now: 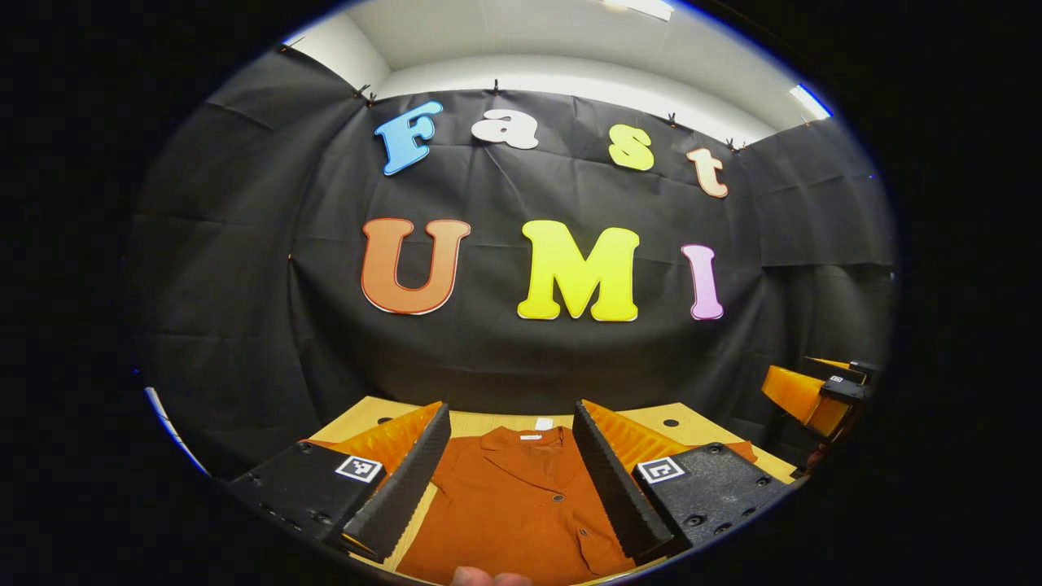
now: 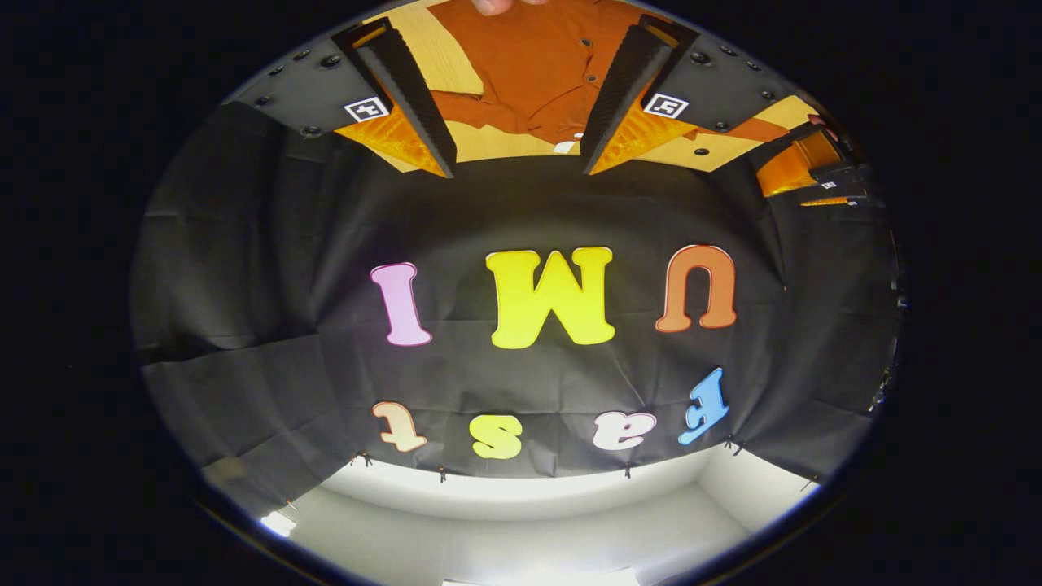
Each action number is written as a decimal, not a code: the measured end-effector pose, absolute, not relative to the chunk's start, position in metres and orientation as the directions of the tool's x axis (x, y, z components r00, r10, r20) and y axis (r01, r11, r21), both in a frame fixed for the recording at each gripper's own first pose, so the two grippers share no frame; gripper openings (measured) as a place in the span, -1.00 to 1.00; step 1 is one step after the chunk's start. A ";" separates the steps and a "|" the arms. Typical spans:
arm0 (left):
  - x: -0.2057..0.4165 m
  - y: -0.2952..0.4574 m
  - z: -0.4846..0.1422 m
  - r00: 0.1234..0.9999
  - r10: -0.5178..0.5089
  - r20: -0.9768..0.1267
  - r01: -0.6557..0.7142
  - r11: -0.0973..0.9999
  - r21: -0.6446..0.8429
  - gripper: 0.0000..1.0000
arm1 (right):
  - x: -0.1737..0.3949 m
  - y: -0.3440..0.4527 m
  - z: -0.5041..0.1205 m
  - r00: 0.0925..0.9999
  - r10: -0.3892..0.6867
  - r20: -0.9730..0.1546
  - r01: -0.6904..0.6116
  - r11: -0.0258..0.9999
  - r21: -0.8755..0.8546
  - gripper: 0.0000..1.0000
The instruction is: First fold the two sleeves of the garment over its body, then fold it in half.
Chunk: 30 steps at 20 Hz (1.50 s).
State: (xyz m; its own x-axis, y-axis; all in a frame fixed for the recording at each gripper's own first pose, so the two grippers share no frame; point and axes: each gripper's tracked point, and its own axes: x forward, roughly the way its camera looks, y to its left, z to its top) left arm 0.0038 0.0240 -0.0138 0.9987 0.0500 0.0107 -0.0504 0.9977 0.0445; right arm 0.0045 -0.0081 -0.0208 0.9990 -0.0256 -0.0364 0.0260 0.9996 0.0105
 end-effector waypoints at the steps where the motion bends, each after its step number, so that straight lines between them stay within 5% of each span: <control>1: 0.005 0.025 -0.012 0.999 0.051 0.015 -0.052 0.998 0.046 0.95 | 0.005 -0.007 -0.022 0.999 -0.027 -0.040 0.027 1.000 0.011 0.87; 9: 0.016 0.022 -0.019 0.999 0.031 0.017 -0.031 0.999 0.019 0.95 | 0.009 -0.028 -0.027 0.996 -0.041 -0.076 0.042 0.999 0.023 0.87; 17: 0.035 -0.005 -0.036 0.999 0.043 -0.028 -0.042 0.999 0.015 0.96 | 0.052 -0.184 -0.043 0.971 -0.180 -0.155 0.184 0.983 0.012 0.94; 30: 0.076 -0.126 -0.090 0.964 0.131 -0.230 -0.126 0.991 0.037 0.95 | 0.186 -0.429 -0.299 0.804 -0.166 -0.571 0.236 0.970 0.050 0.94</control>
